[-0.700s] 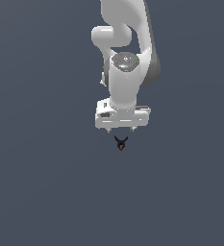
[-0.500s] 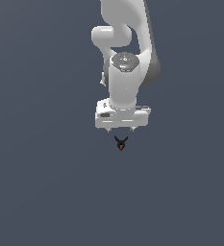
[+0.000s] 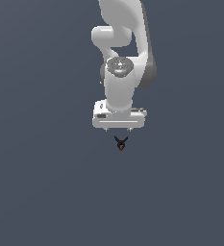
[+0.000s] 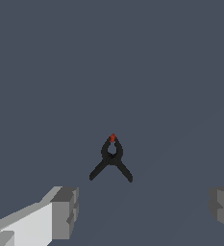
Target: Pick up the object and move it to a goal position.
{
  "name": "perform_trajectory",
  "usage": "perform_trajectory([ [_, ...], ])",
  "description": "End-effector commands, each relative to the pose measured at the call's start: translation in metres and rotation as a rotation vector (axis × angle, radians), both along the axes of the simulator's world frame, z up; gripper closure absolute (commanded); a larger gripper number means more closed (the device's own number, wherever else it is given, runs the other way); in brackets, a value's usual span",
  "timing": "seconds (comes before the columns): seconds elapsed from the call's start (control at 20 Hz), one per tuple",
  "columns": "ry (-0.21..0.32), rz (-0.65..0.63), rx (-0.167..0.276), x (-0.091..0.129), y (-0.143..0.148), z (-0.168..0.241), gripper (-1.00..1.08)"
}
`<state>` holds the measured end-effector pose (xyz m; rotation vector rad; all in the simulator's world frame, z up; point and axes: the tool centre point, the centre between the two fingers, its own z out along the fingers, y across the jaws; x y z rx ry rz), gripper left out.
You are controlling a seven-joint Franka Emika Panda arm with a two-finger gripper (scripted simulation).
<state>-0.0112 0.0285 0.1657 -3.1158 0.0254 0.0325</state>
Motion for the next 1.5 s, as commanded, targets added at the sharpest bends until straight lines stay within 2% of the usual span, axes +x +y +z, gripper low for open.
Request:
perform_trajectory([
  [0.0, 0.000, 0.000, 0.000, 0.000, 0.000, 0.000, -0.92],
  [0.35, -0.004, -0.009, -0.006, -0.002, 0.005, -0.020, -0.92],
  [0.95, -0.017, -0.037, -0.023, -0.015, 0.021, -0.089, -0.92],
  [1.45, -0.019, -0.041, -0.026, -0.019, 0.024, -0.102, -0.92],
])
